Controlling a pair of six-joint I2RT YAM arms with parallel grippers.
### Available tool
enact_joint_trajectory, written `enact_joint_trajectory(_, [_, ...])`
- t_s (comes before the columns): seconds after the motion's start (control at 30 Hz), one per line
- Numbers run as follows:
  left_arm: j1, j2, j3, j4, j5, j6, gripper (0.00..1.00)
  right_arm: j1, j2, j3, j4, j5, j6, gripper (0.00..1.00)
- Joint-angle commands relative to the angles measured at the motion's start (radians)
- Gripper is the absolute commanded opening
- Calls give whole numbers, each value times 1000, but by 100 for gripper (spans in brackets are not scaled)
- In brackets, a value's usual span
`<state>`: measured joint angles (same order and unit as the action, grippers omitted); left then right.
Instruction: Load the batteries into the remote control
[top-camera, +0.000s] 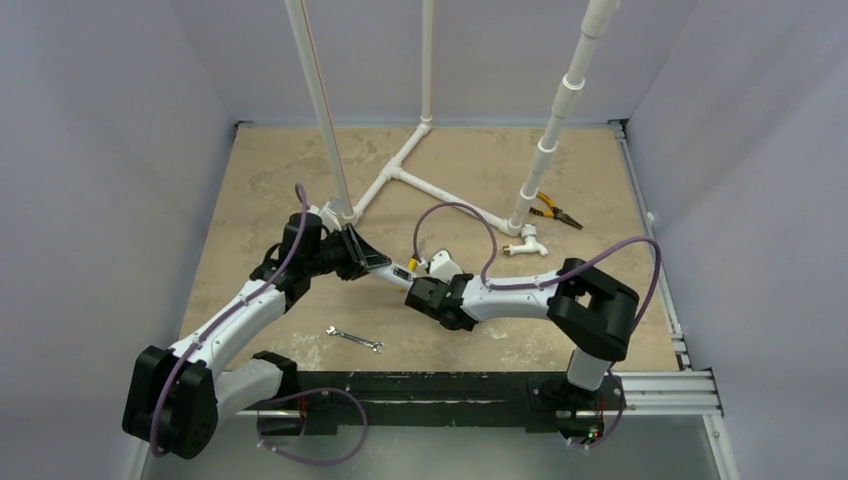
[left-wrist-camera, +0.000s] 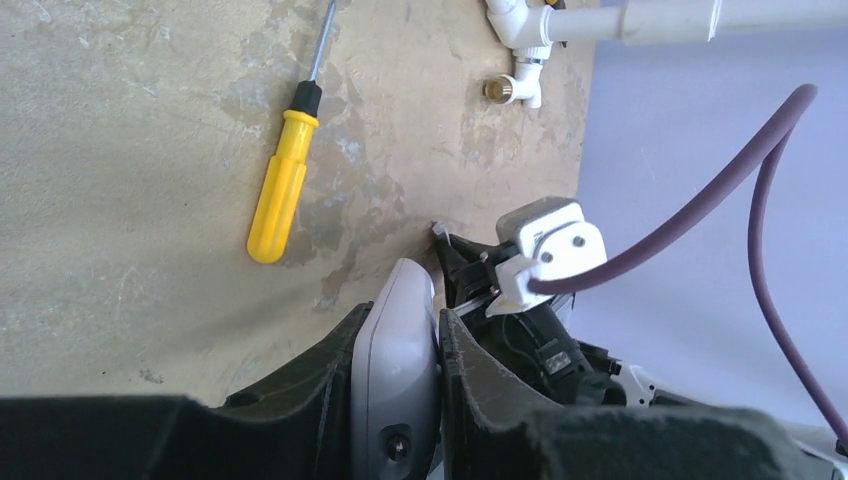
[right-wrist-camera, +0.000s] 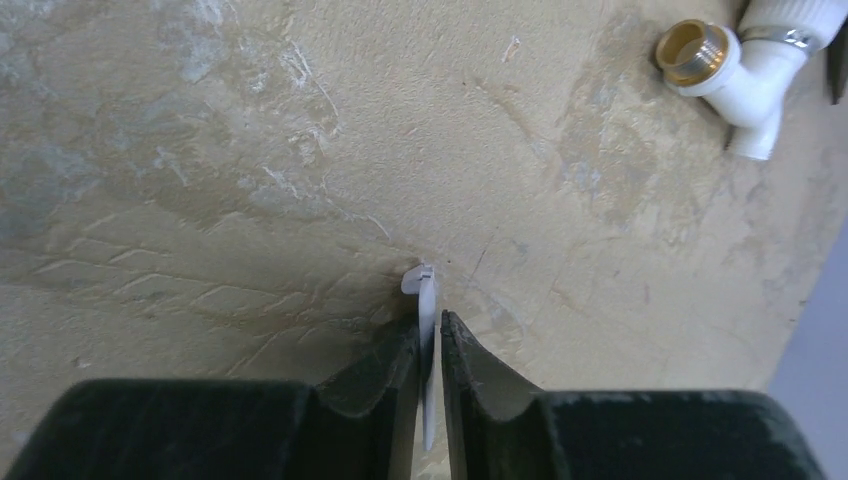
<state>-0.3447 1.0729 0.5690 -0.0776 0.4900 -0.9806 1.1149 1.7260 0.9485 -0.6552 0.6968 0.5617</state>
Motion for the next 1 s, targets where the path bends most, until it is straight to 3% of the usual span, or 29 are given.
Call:
enact_joint_trajectory(0.0, [12,-18,6,18,9,18,0,53,72,2,2,-31,78,21])
enact_joint_trajectory(0.17, [16,-23,-2,21,10,15,0,63,19,-32,73,-102,75,34])
enact_joint_trajectory(0.53, [24,-36,-15,19,7,11,0,57,-216,-149,266,-249,35,45])
enact_joint_trajectory(0.97, [27,-21,-7,27,24,13,0,-148,-397,-241,251,-388,66,44])
